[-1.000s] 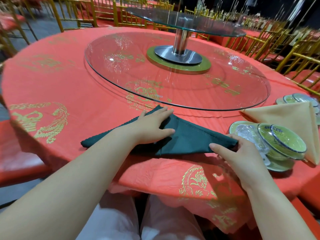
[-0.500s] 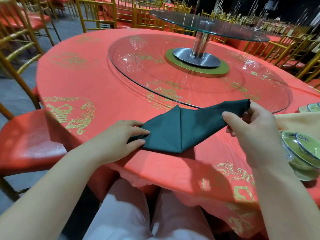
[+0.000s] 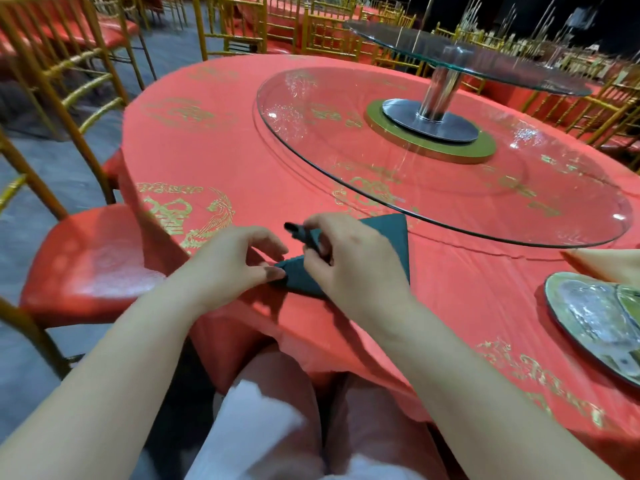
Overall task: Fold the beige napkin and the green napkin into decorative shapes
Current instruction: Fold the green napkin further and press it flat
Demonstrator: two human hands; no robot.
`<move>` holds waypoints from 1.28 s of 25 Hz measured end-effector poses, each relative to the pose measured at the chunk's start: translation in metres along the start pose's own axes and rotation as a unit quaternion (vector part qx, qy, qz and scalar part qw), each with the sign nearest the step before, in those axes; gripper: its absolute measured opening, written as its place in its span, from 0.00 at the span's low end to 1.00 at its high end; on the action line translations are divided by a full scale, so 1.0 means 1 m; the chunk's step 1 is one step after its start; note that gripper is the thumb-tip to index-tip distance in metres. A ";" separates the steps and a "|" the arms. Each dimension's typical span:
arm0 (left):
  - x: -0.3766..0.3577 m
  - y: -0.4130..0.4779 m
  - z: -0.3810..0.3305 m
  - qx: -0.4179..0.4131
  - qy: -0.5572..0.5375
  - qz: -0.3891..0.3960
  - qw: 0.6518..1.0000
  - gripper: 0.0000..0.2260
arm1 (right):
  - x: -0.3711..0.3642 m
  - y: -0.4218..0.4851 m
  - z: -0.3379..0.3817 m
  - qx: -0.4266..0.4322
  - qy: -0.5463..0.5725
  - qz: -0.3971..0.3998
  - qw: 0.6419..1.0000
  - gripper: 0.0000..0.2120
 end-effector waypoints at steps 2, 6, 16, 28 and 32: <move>0.000 -0.003 0.001 0.001 -0.023 -0.027 0.999 0.09 | -0.030 -0.006 0.006 0.031 -0.034 0.048 0.998 0.11; 0.005 -0.006 0.008 0.020 -0.091 -0.043 0.995 0.12 | -0.047 -0.013 0.003 0.040 -0.072 0.054 0.995 0.08; -0.019 -0.011 -0.051 -0.047 -0.056 0.009 0.997 0.18 | -0.062 -0.031 0.001 0.078 -0.010 0.202 0.976 0.16; -0.081 0.012 -0.084 -0.042 0.285 -0.017 0.957 0.22 | 0.004 -0.015 -0.107 -0.065 0.082 0.157 0.982 0.15; -0.101 0.008 -0.067 -0.005 0.308 0.021 0.951 0.29 | -0.036 -0.018 -0.105 -0.038 0.012 0.274 0.961 0.22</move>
Point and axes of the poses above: each hand's wrist, its own y-axis towards the middle knuckle, its own x-axis out of the back of the hand, z = x × y, the point moved 10 cm from there along y, towards the middle knuckle
